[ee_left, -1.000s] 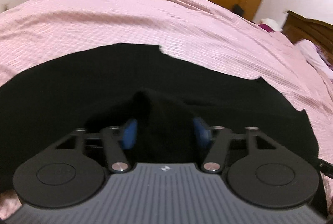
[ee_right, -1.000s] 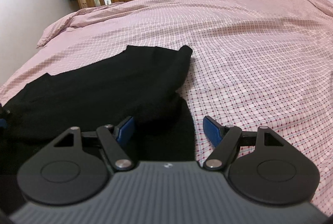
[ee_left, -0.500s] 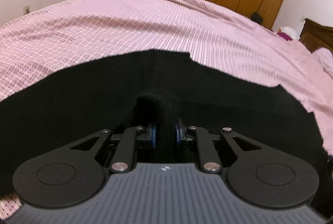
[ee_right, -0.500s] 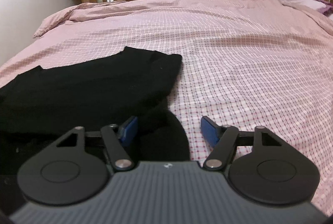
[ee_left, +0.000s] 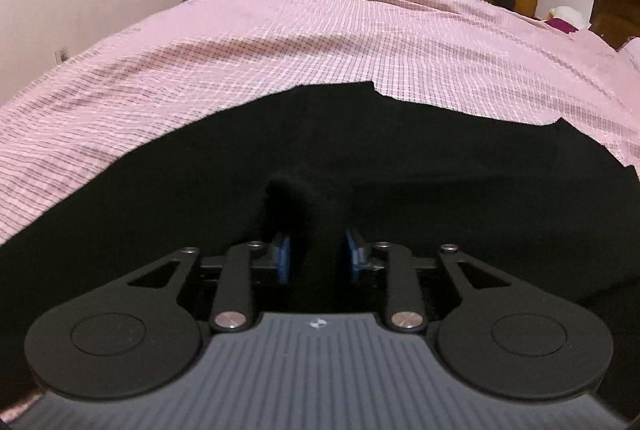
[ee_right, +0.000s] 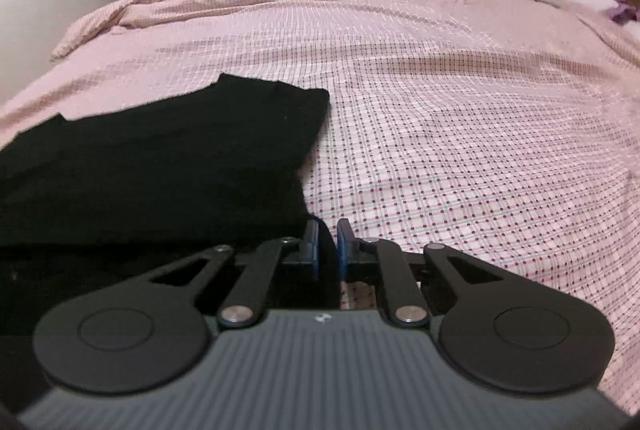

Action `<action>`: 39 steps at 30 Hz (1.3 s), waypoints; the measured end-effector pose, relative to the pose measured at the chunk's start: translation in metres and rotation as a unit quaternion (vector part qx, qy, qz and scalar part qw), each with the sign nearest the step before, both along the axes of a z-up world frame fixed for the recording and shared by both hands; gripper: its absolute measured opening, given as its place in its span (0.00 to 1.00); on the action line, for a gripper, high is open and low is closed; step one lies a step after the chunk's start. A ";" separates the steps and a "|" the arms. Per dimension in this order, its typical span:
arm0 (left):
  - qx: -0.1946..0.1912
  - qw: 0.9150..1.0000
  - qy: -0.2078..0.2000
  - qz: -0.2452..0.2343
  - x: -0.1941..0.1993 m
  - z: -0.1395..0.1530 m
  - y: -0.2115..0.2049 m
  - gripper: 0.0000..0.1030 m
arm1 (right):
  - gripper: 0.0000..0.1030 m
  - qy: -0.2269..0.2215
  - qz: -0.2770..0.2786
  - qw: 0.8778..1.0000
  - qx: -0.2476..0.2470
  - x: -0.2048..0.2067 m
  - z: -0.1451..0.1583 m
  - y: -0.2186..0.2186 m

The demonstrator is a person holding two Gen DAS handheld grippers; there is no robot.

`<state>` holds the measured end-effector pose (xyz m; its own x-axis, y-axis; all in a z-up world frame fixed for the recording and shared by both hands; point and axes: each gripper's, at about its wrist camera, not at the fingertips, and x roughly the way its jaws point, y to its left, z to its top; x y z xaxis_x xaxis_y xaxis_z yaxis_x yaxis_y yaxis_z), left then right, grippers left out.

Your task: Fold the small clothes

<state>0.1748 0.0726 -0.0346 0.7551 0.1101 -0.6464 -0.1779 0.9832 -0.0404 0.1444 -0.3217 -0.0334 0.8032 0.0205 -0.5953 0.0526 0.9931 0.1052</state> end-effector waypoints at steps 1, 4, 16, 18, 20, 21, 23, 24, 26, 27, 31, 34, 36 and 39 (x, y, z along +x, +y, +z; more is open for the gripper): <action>-0.006 1.000 -0.001 0.004 -0.002 0.003 0.003 0.39 | 0.19 -0.003 -0.002 1.000 0.004 -0.001 0.001 -0.001; -0.024 1.000 -0.004 0.008 -0.014 0.014 0.016 0.43 | 0.58 -0.021 -0.010 1.000 0.017 -0.011 0.005 -0.002; 0.033 0.997 -0.016 0.062 -0.082 0.043 0.065 0.66 | 0.68 -0.070 0.033 0.996 0.038 -0.049 0.037 0.023; 0.051 0.997 -0.009 0.063 -0.093 0.042 0.070 0.70 | 0.68 -0.074 0.039 0.996 0.044 -0.056 0.040 0.027; 0.064 0.996 -0.003 0.062 -0.102 0.040 0.075 0.72 | 0.68 -0.077 0.044 0.995 0.046 -0.062 0.042 0.032; 0.068 0.996 0.000 0.061 -0.107 0.039 0.077 0.72 | 0.68 -0.078 0.046 0.995 0.045 -0.064 0.042 0.034; 0.066 0.996 0.006 0.061 -0.114 0.034 0.081 0.73 | 0.68 -0.078 0.051 0.995 0.046 -0.069 0.042 0.038; 0.063 0.996 0.010 0.061 -0.117 0.031 0.083 0.73 | 0.68 -0.077 0.052 0.995 0.047 -0.072 0.042 0.040; 0.059 0.996 0.017 0.064 -0.121 0.025 0.086 0.73 | 0.68 -0.073 0.054 0.995 0.050 -0.076 0.040 0.042; 0.059 0.996 0.022 0.067 -0.123 0.021 0.088 0.73 | 0.68 -0.071 0.054 0.995 0.052 -0.078 0.040 0.043; 0.064 0.994 0.039 0.078 -0.127 0.008 0.094 0.73 | 0.68 -0.061 0.055 0.995 0.063 -0.086 0.038 0.046; 0.060 0.994 0.049 0.081 -0.127 -0.003 0.099 0.73 | 0.68 -0.056 0.056 0.995 0.062 -0.088 0.035 0.048; 0.064 0.993 0.041 0.087 -0.127 -0.008 0.101 0.77 | 0.68 -0.051 0.057 0.995 0.062 -0.089 0.032 0.050; 0.085 0.990 0.035 0.107 -0.121 -0.014 0.105 0.80 | 0.68 -0.044 0.056 0.995 0.064 -0.088 0.028 0.053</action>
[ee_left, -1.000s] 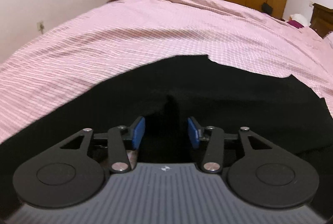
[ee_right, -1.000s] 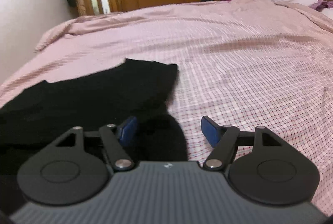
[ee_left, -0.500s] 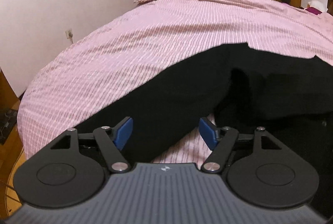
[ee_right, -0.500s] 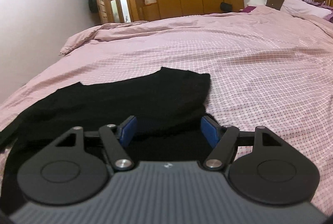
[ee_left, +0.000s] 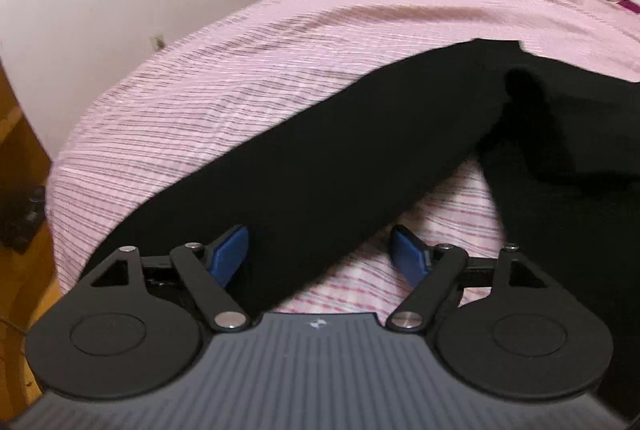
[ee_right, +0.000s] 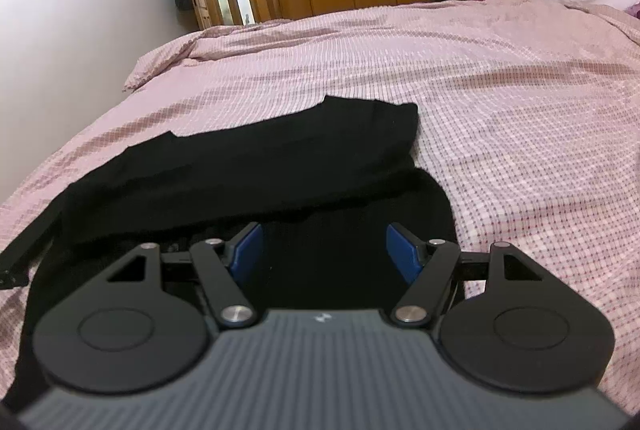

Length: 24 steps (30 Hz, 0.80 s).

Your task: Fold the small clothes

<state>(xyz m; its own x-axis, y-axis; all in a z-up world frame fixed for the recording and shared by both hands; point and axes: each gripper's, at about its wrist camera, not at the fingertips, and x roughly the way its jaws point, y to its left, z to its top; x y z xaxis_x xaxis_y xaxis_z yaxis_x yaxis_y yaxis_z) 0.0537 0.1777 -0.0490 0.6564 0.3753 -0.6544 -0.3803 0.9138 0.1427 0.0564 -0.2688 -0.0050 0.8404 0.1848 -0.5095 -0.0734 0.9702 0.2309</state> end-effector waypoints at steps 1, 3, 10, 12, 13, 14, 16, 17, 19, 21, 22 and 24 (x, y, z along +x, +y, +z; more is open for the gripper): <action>0.000 1.000 -0.002 0.007 0.002 -0.001 0.003 0.80 | 0.68 0.002 0.001 1.000 0.000 0.000 -0.001 0.001; 0.000 1.000 -0.003 0.022 0.006 -0.002 0.010 0.81 | 0.68 0.003 0.004 1.000 -0.001 -0.001 -0.002 0.003; 0.015 0.998 -0.006 0.056 0.017 -0.005 0.035 0.77 | 0.68 0.000 0.005 1.000 0.003 -0.001 -0.001 0.006; 0.018 0.999 -0.017 0.048 0.020 -0.002 0.040 0.49 | 0.68 -0.001 0.006 1.000 0.004 -0.002 0.000 0.006; 0.016 0.999 -0.025 0.037 0.021 0.001 0.042 0.32 | 0.68 -0.002 0.006 1.000 0.004 -0.002 0.000 0.007; 0.009 0.999 -0.032 0.030 0.021 0.004 0.043 0.19 | 0.68 -0.003 0.007 1.000 0.005 -0.002 0.000 0.007; -0.002 0.998 -0.053 0.024 0.023 0.012 0.046 0.14 | 0.68 -0.003 0.006 1.000 0.006 -0.001 0.001 0.007; 0.003 0.998 -0.064 0.024 0.025 0.019 0.045 0.13 | 0.68 -0.003 0.006 1.000 0.007 -0.001 0.001 0.007; 0.012 0.995 -0.094 0.022 0.028 0.033 0.043 0.12 | 0.68 -0.003 0.005 1.000 0.010 0.000 0.000 0.006; 0.013 0.992 -0.124 0.017 0.030 0.048 0.040 0.12 | 0.68 -0.001 0.005 1.000 0.012 0.000 -0.001 0.006; 0.016 0.990 -0.141 0.011 0.031 0.057 0.037 0.12 | 0.68 0.000 0.005 1.000 0.013 0.000 -0.001 0.006; 0.023 0.985 -0.169 -0.006 0.034 0.073 0.028 0.12 | 0.68 0.001 0.006 1.000 0.014 0.001 -0.002 0.006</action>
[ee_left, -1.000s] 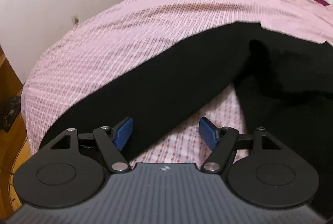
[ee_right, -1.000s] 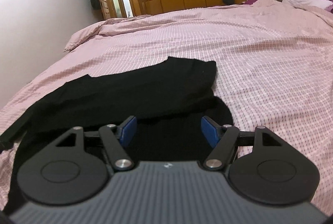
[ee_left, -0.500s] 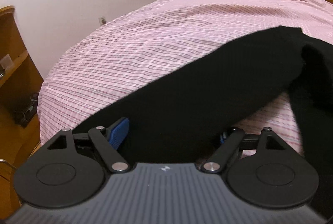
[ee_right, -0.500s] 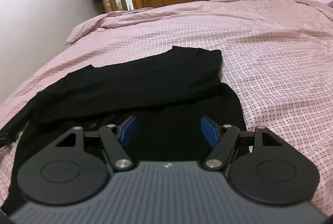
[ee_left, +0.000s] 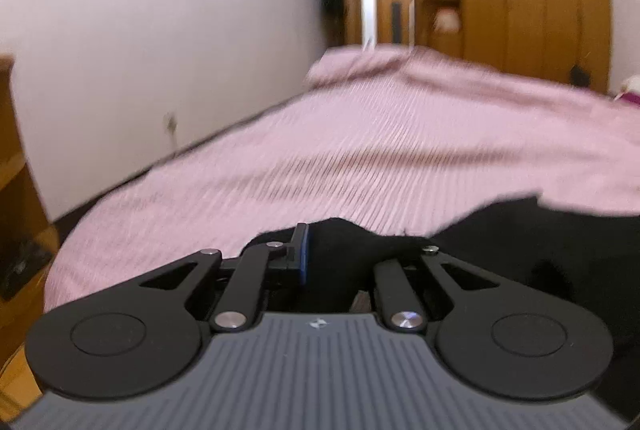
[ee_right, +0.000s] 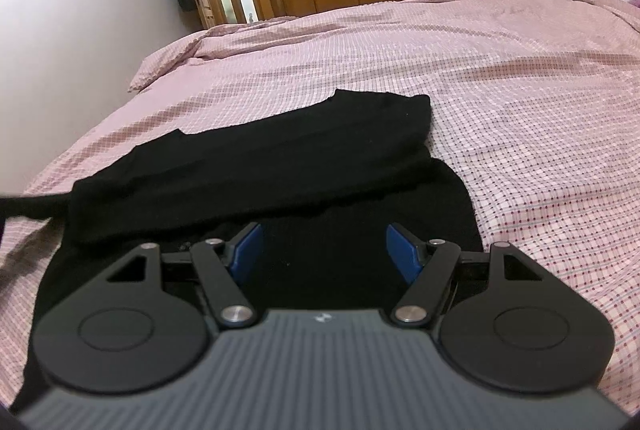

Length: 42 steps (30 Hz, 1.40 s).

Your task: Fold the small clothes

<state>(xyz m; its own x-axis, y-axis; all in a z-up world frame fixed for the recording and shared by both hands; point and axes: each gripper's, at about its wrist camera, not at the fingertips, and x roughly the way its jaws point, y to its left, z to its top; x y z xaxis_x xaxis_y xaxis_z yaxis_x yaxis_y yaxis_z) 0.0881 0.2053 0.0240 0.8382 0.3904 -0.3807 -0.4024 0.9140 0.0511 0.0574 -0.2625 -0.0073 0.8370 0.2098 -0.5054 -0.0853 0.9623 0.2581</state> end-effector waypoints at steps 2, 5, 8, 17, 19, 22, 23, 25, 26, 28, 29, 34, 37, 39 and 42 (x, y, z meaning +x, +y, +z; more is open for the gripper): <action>0.011 0.999 -0.028 -0.019 0.003 0.015 -0.015 0.12 | 0.68 0.001 0.001 1.000 0.002 0.000 -0.001 0.000; 0.015 0.997 -0.059 -0.054 0.006 0.032 -0.040 0.12 | 0.68 0.003 0.002 1.000 0.004 0.001 -0.002 0.001; 0.009 0.992 -0.076 -0.098 0.013 0.041 -0.070 0.12 | 0.68 0.004 0.003 1.000 0.007 0.001 -0.003 0.001; 0.014 0.974 -0.004 -0.228 0.047 0.001 -0.175 0.13 | 0.68 0.008 -0.003 1.000 0.019 0.002 -0.009 -0.006; 0.005 0.971 0.022 -0.237 0.057 -0.018 -0.188 0.14 | 0.68 0.011 -0.005 1.000 0.022 0.001 -0.011 -0.008; -0.035 0.968 0.071 -0.238 0.078 -0.051 -0.192 0.16 | 0.68 0.014 -0.006 1.000 0.027 0.000 -0.014 -0.010; -0.051 0.966 0.091 -0.239 0.085 -0.061 -0.193 0.19 | 0.68 0.015 -0.007 0.999 0.028 0.000 -0.014 -0.011; -0.072 0.962 0.126 -0.231 0.097 -0.080 -0.193 0.20 | 0.68 0.020 -0.008 0.999 0.032 0.001 -0.016 -0.012; -0.074 0.963 0.120 -0.232 0.098 -0.086 -0.191 0.20 | 0.68 0.023 -0.008 0.999 0.035 0.002 -0.018 -0.013; -0.072 0.962 0.118 -0.236 0.096 -0.086 -0.192 0.21 | 0.68 0.026 -0.008 0.999 0.039 0.002 -0.019 -0.014; -0.074 0.961 0.122 -0.236 0.096 -0.084 -0.193 0.22 | 0.68 0.027 -0.007 0.999 0.039 0.003 -0.019 -0.014; -0.112 0.961 0.122 -0.222 0.072 -0.047 -0.173 0.47 | 0.68 0.020 -0.001 0.999 0.036 0.003 -0.016 -0.009; -0.122 0.960 0.123 -0.219 0.052 -0.027 -0.163 0.56 | 0.68 0.012 0.008 0.999 0.029 0.003 -0.011 -0.004; -0.130 0.959 0.126 -0.218 0.040 -0.018 -0.155 0.60 | 0.68 0.007 0.016 0.999 0.027 0.003 -0.007 0.002; -0.124 0.963 0.132 -0.199 0.021 -0.009 -0.143 0.67 | 0.68 -0.002 0.034 0.999 0.023 0.003 0.001 0.012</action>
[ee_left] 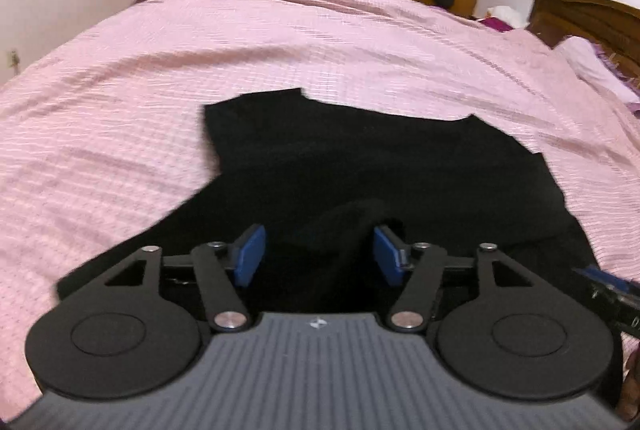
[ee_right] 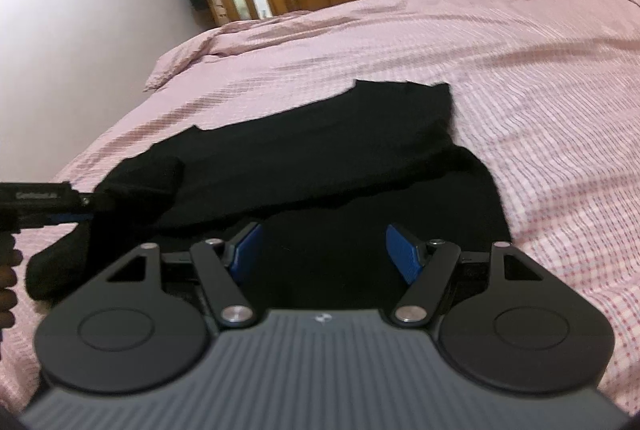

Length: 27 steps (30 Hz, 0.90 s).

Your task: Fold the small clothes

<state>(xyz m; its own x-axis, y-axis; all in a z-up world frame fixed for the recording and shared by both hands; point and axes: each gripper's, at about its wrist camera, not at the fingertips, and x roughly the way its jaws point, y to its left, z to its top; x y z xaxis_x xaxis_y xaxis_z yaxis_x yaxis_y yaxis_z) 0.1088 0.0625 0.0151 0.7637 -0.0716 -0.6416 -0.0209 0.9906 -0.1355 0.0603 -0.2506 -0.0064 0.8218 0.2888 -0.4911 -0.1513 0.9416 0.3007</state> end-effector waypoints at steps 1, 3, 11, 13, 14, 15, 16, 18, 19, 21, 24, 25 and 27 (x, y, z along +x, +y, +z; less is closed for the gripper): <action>0.007 1.000 0.003 0.009 -0.005 0.002 0.004 0.69 | 0.68 -0.003 0.007 1.000 -0.002 0.000 0.003 0.004; 0.018 0.999 0.010 0.030 -0.014 0.004 0.015 0.70 | 0.68 -0.011 0.022 1.000 -0.005 0.000 0.009 0.014; 0.022 0.995 0.026 0.094 -0.048 0.006 0.069 0.72 | 0.68 -0.036 0.100 0.994 -0.025 0.001 0.032 0.065; 0.021 0.994 0.030 0.105 -0.055 0.004 0.081 0.72 | 0.68 -0.042 0.125 0.991 -0.029 0.002 0.038 0.083; 0.022 0.993 0.032 0.108 -0.057 0.002 0.085 0.72 | 0.68 -0.044 0.142 0.988 -0.031 0.002 0.042 0.093; 0.022 0.993 0.034 0.112 -0.059 0.000 0.090 0.72 | 0.68 -0.046 0.157 0.986 -0.031 0.003 0.044 0.102; 0.022 0.992 0.037 0.117 -0.062 -0.002 0.096 0.72 | 0.68 -0.046 0.172 0.983 -0.031 0.004 0.047 0.111; 0.020 0.991 0.040 0.125 -0.068 -0.005 0.105 0.72 | 0.68 -0.044 0.203 0.978 -0.031 0.005 0.051 0.132; 0.018 0.991 0.041 0.129 -0.072 -0.006 0.110 0.72 | 0.68 -0.043 0.218 0.974 -0.032 0.005 0.052 0.142; 0.016 0.990 0.042 0.136 -0.077 -0.008 0.118 0.72 | 0.68 -0.042 0.247 0.967 -0.038 0.005 0.054 0.162; 0.024 0.988 0.037 0.145 -0.088 -0.009 0.128 0.72 | 0.68 -0.045 0.289 0.955 -0.049 0.002 0.054 0.192; 0.029 0.988 0.035 0.147 -0.092 -0.009 0.131 0.72 | 0.68 -0.044 0.300 0.952 -0.052 0.002 0.054 0.202; 0.036 0.987 0.032 0.154 -0.100 -0.008 0.136 0.72 | 0.68 -0.037 0.324 0.944 -0.053 0.003 0.052 0.221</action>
<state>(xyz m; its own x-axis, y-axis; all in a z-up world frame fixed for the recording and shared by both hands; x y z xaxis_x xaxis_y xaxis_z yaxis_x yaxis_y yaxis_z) 0.0091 0.1988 0.0068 0.6993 0.2047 -0.6849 -0.3284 0.9430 -0.0534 0.0629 -0.0301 0.0457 0.5230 0.6947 -0.4939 -0.7221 0.6690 0.1763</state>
